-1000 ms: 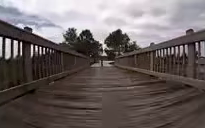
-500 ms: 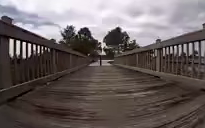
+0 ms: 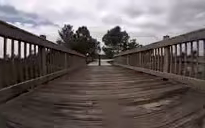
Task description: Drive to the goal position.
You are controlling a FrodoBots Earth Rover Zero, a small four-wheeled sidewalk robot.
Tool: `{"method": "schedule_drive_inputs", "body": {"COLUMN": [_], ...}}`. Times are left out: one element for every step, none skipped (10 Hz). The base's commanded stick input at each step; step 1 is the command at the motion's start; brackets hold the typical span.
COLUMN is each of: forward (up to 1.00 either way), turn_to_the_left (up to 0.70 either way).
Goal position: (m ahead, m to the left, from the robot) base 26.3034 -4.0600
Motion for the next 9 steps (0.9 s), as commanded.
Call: {"method": "schedule_drive_inputs", "body": {"forward": [0.85, 0.85, 0.85, 0.85, 0.85, 0.85, 0.85, 0.85, 0.85], "turn_to_the_left": [0.34, 0.34, 0.34, 0.34, 0.06, 0.00, 0.00, 0.00, 0.00]}}
